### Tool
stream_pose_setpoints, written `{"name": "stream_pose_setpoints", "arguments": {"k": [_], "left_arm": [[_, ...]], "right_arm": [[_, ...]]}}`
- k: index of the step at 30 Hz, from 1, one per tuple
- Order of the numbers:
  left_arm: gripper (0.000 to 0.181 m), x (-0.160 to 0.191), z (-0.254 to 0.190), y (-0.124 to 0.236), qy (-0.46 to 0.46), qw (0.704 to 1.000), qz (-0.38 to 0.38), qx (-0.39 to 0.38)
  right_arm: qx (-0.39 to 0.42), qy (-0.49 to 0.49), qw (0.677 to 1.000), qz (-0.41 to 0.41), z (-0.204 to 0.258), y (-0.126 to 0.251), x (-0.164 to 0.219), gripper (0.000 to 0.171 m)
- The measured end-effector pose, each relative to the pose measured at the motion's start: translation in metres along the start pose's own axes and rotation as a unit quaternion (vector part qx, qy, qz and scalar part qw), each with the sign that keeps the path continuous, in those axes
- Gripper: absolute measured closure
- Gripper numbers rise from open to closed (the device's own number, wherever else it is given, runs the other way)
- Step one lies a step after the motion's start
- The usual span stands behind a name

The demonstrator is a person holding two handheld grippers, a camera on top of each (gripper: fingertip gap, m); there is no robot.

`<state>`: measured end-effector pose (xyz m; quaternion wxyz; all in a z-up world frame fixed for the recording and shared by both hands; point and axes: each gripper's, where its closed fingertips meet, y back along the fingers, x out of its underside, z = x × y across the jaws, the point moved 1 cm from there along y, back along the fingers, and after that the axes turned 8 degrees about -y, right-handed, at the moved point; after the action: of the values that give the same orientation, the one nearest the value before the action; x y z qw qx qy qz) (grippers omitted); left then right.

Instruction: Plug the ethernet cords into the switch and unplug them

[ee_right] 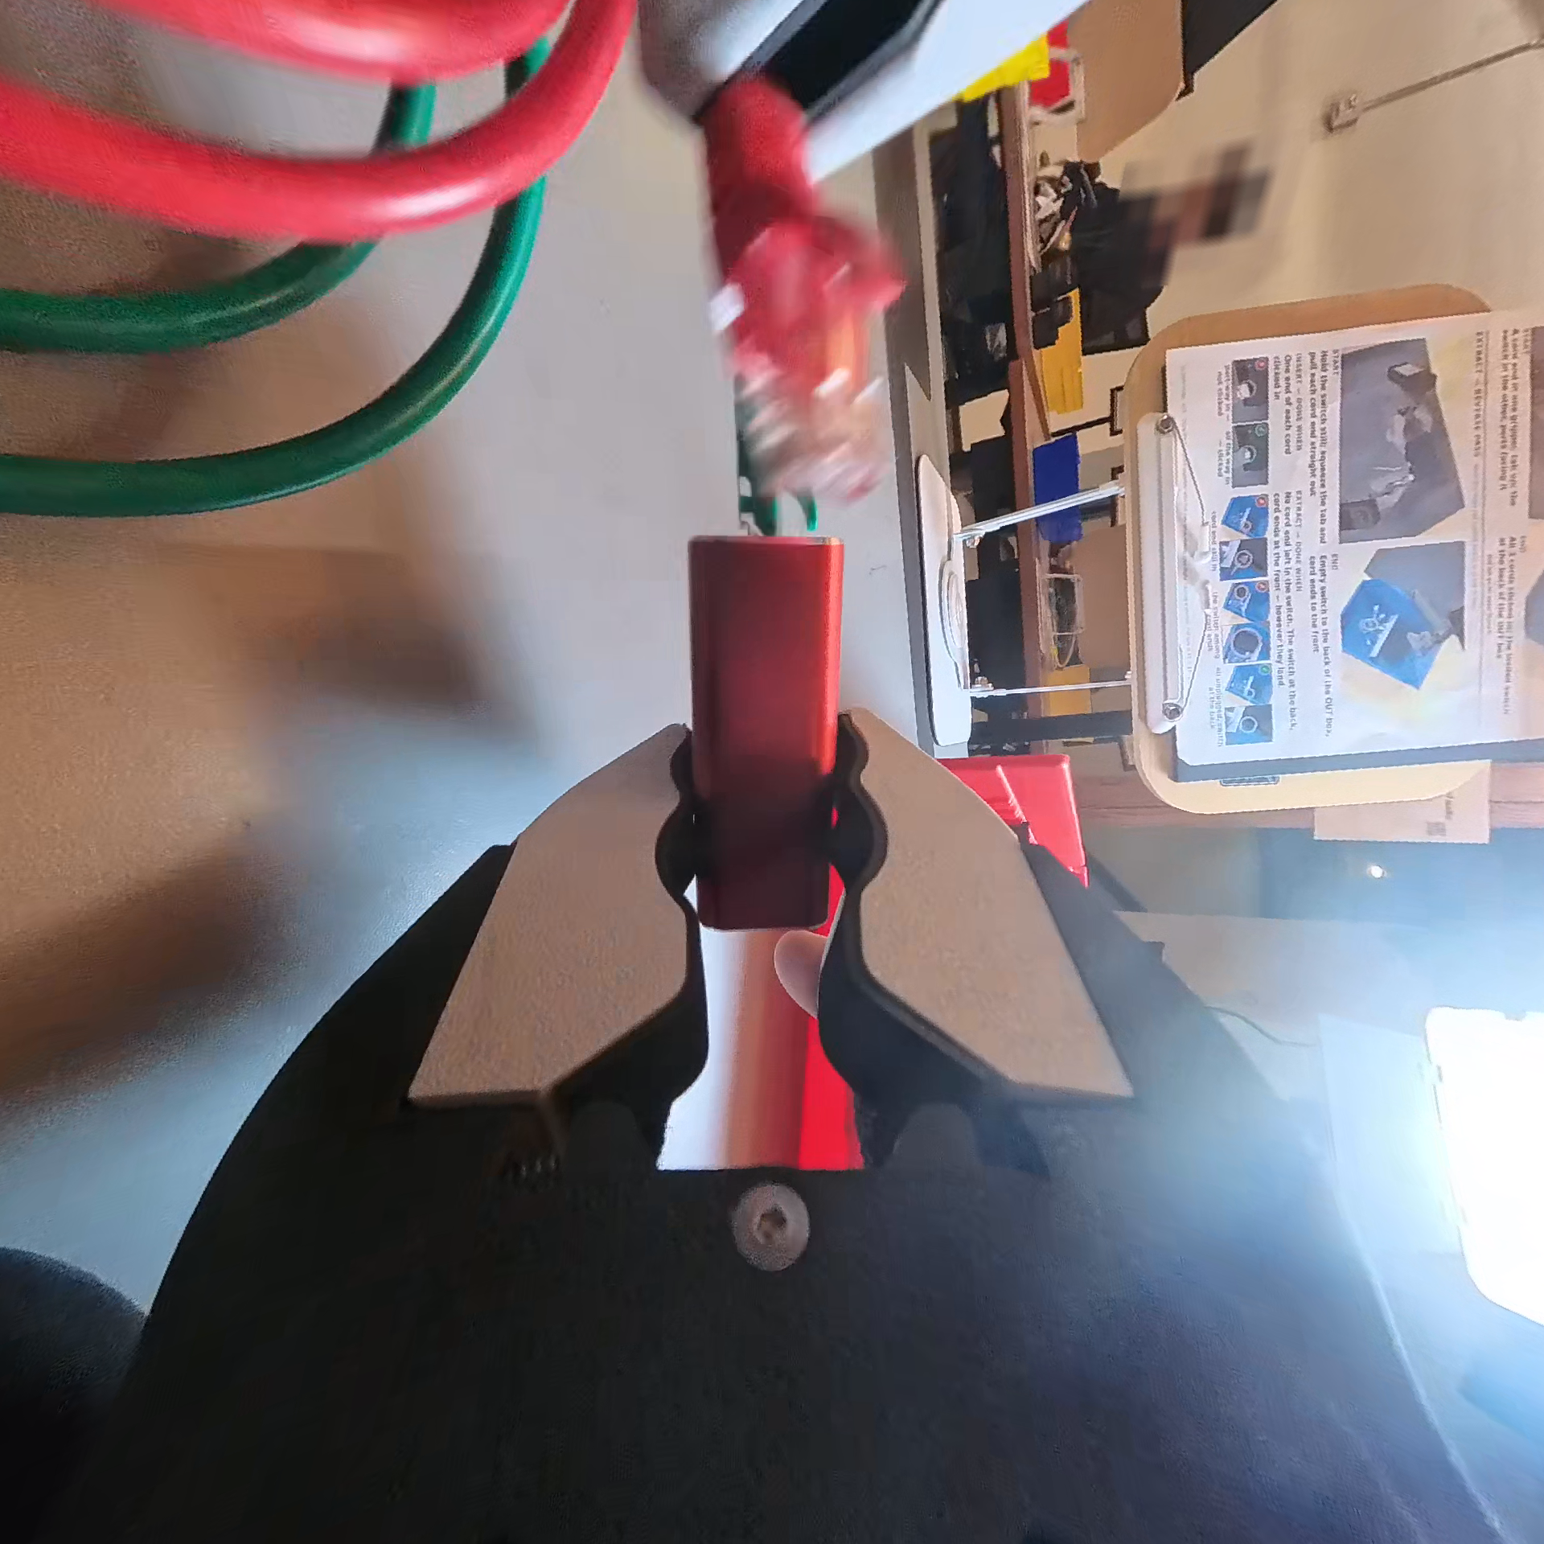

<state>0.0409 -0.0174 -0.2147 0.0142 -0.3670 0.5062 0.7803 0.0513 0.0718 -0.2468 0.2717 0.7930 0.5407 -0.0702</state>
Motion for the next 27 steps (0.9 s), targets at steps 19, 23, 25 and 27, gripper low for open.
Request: {"name": "stream_pose_setpoints", "arguments": {"k": [19, 23, 25, 27], "left_arm": [[0.176, 0.017, 0.008, 0.015, 0.269, 0.943, 0.051, 0.192], [0.176, 0.018, 0.008, 0.014, 0.274, 0.938, 0.058, 0.206], [0.176, 0.019, 0.007, 0.012, 0.277, 0.935, 0.063, 0.213], [0.176, 0.021, 0.005, 0.011, 0.281, 0.931, 0.069, 0.221]], "right_arm": [[0.062, 0.050, 0.996, -0.042, -0.016, 0.007, -0.026, 0.142], [0.067, 0.065, 0.994, -0.048, -0.014, 0.006, -0.028, 0.142], [0.068, 0.069, 0.994, -0.051, -0.013, 0.006, -0.029, 0.142], [0.068, 0.077, 0.993, -0.055, -0.011, 0.006, -0.030, 0.142]]}}
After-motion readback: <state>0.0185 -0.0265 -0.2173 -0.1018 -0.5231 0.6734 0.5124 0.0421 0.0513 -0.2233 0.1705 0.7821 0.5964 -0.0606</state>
